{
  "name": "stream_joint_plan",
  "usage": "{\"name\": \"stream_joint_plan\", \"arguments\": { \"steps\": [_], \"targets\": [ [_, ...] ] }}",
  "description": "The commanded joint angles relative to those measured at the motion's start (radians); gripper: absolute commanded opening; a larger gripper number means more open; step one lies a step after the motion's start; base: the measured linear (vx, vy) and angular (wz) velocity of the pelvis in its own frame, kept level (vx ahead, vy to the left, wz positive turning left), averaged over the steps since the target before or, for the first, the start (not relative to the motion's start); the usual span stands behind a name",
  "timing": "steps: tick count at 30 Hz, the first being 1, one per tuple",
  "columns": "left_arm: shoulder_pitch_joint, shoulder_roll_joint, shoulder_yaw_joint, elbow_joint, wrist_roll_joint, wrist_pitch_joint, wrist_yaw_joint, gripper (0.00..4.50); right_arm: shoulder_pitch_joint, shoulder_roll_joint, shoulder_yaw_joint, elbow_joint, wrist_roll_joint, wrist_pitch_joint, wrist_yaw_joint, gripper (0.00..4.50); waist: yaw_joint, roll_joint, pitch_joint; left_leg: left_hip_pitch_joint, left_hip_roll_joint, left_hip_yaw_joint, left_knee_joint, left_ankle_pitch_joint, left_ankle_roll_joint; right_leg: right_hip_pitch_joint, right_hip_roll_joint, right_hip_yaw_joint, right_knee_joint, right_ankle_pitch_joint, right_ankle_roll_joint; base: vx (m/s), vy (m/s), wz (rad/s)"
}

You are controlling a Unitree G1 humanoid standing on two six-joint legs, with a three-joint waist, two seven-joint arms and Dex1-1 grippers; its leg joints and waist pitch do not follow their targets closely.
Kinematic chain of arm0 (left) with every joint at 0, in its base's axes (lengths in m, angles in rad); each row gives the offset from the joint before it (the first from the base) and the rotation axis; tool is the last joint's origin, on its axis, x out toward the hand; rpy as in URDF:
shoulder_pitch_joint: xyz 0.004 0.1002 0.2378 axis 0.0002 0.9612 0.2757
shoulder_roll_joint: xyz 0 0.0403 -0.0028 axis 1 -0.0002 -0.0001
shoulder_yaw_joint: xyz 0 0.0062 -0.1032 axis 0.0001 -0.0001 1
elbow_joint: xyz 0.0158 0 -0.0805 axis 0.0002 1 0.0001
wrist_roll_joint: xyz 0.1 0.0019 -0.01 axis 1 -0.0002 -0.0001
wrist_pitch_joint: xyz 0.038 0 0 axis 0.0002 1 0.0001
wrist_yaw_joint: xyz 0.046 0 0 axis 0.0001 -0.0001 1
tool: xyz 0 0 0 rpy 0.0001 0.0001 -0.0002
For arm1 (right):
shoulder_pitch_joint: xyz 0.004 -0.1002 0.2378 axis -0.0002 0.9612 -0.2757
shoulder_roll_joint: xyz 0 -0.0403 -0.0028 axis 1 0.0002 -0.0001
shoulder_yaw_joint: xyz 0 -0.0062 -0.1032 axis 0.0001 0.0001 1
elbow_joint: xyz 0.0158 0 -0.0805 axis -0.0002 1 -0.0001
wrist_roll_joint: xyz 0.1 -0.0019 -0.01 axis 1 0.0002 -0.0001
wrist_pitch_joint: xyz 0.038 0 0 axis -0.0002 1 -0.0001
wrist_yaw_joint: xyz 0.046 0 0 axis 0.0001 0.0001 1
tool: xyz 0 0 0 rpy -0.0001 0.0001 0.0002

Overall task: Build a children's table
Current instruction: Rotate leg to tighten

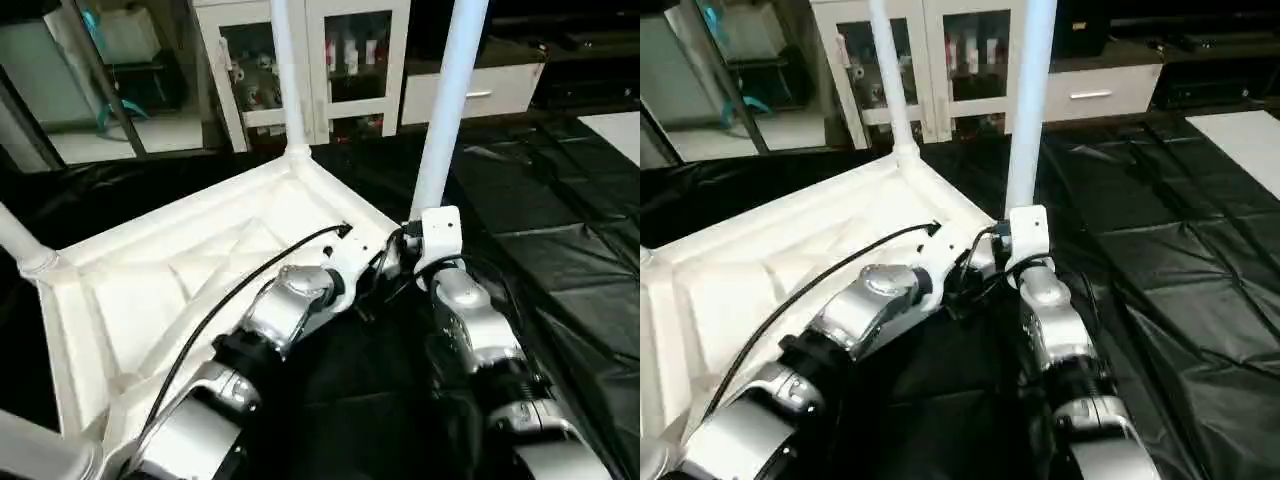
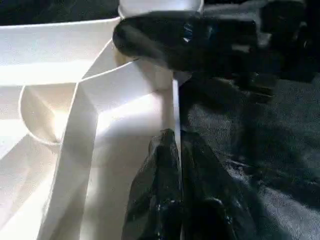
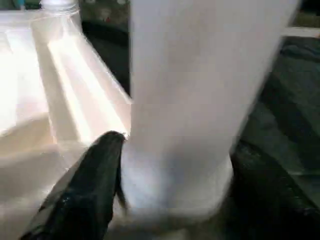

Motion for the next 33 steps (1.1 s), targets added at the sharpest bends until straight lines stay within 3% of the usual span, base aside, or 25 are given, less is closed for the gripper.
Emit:
{"name": "stream_joint_plan", "arguments": {
  "steps": [1,2,3,4,6,7,9,11,12,14,16,17,19,23,31,33],
  "targets": [
    [0.043,0.055,-0.013,-0.025,0.024,0.023,-0.034,0.0,0.024,-0.023,-0.001,-0.07,0.0,0.044,0.021,3.76,0.001,-0.017,-0.051,0.013,0.081,-0.052,-0.091,-0.216,0.039,0.031,-0.068,0.031,-0.075,-0.145,-0.172,0.0,0.0,0.0],
    [0.071,0.089,-0.032,-0.079,0.019,0.035,-0.09,0.0,0.045,-0.044,0.001,-0.128,0.025,0.08,0.082,3.82,-0.003,-0.013,-0.051,0.016,0.081,-0.05,-0.089,-0.214,0.042,0.027,-0.066,0.031,-0.075,-0.137,-0.178,0.0,0.0,0.0],
    [0.085,0.106,-0.042,-0.106,0.015,0.038,-0.12,0.0,0.054,-0.054,0.003,-0.154,0.04,0.099,0.117,3.9,-0.002,-0.016,-0.053,0.013,0.083,-0.051,-0.085,-0.19,0.06,0.034,-0.067,0.032,-0.07,-0.091,-0.191,0.0,0.0,0.0],
    [0.102,0.131,-0.057,-0.138,0.014,0.043,-0.158,0.0,0.068,-0.071,0.01,-0.191,0.067,0.124,0.176,4.01,-0.001,-0.008,-0.054,0.013,0.083,-0.05,-0.084,-0.18,0.068,0.033,-0.067,0.032,-0.067,-0.071,-0.196,0.0,0.0,0.0],
    [0.132,0.178,-0.087,-0.192,0.015,0.043,-0.224,0.0,0.099,-0.119,0.024,-0.271,0.115,0.157,0.289,4.19,-0.005,-0.008,-0.056,0.014,0.084,-0.048,-0.077,-0.143,0.087,0.032,-0.065,0.031,-0.06,0.0,-0.22,0.0,0.0,0.0],
    [0.152,0.21,-0.101,-0.23,0.009,0.045,-0.268,0.0,0.126,-0.173,0.039,-0.332,0.139,0.176,0.37,4.27,0.0,-0.011,-0.057,0.015,0.087,-0.05,-0.076,-0.131,0.098,0.041,-0.066,0.03,-0.056,0.026,-0.221,0.0,0.0,0.0],
    [0.171,0.237,-0.11,-0.269,0.001,0.053,-0.303,0.0,0.155,-0.226,0.051,-0.388,0.154,0.192,0.438,4.27,0.0,-0.01,-0.058,0.017,0.087,-0.046,-0.071,-0.096,0.112,0.035,-0.064,0.03,-0.051,0.067,-0.233,0.0,0.0,0.0],
    [0.182,0.252,-0.114,-0.295,-0.004,0.065,-0.321,0.0,0.173,-0.261,0.055,-0.418,0.166,0.198,0.482,4.27,0.004,-0.008,-0.057,0.018,0.089,-0.045,-0.071,-0.097,0.116,0.035,-0.065,0.03,-0.051,0.06,-0.241,0.0,0.0,0.0],
    [0.205,0.296,-0.13,-0.362,-0.021,0.079,-0.384,0.0,0.215,-0.35,0.057,-0.48,0.214,0.221,0.62,4.27,0.002,-0.013,-0.055,0.016,0.088,-0.044,-0.073,-0.101,0.114,0.033,-0.064,0.03,-0.053,0.05,-0.245,0.0,0.0,0.0],
    [0.22,0.347,-0.158,-0.421,-0.036,0.063,-0.47,0.0,0.255,-0.437,0.062,-0.525,0.263,0.227,0.775,4.27,0.013,-0.019,-0.053,0.017,0.094,-0.048,-0.075,-0.13,0.117,0.042,-0.068,0.031,-0.053,0.018,-0.236,0.0,0.0,0.0],
    [0.227,0.38,-0.18,-0.456,-0.042,0.056,-0.529,0.0,0.277,-0.483,0.065,-0.546,0.296,0.232,0.87,4.27,0.013,-0.011,-0.051,0.019,0.094,-0.046,-0.077,-0.141,0.112,0.035,-0.066,0.03,-0.053,-0.003,-0.238,0.0,0.0,0.0],
    [0.229,0.395,-0.186,-0.48,-0.053,0.073,-0.555,0.0,0.284,-0.511,0.071,-0.558,0.315,0.238,0.919,4.27,0.013,-0.03,-0.05,0.019,0.094,-0.045,-0.076,-0.148,0.113,0.036,-0.068,0.032,-0.055,-0.018,-0.245,0.0,0.0,0.0],
    [0.23,0.406,-0.185,-0.509,-0.069,0.103,-0.576,0.0,0.288,-0.548,0.087,-0.567,0.331,0.245,0.985,4.27,0.015,-0.024,-0.046,0.021,0.093,-0.044,-0.078,-0.162,0.104,0.033,-0.071,0.033,-0.06,-0.077,-0.249,0.0,0.0,0.0],
    [0.225,0.402,-0.181,-0.519,-0.078,0.115,-0.574,0.0,0.271,-0.563,0.115,-0.551,0.321,0.219,1.031,4.27,0.015,-0.024,-0.048,0.021,0.091,-0.043,-0.074,-0.136,0.098,0.032,-0.069,0.033,-0.058,-0.076,-0.253,0.0,0.0,0.0],
    [0.223,0.396,-0.183,-0.535,-0.092,0.143,-0.588,0.0,0.239,-0.54,0.163,-0.485,0.271,0.176,1.058,4.27,0.016,-0.024,-0.055,0.019,0.087,-0.042,-0.061,-0.068,0.133,0.034,-0.068,0.03,-0.047,0.012,-0.274,0.0,0.0,0.0],
    [0.218,0.396,-0.184,-0.526,-0.088,0.141,-0.588,0.0,0.223,-0.522,0.17,-0.455,0.256,0.166,1.047,4.27,0.018,-0.033,-0.056,0.017,0.086,-0.043,-0.059,-0.06,0.14,0.036,-0.07,0.031,-0.044,0.008,-0.278,0.0,0.0,0.0]
  ]
}}
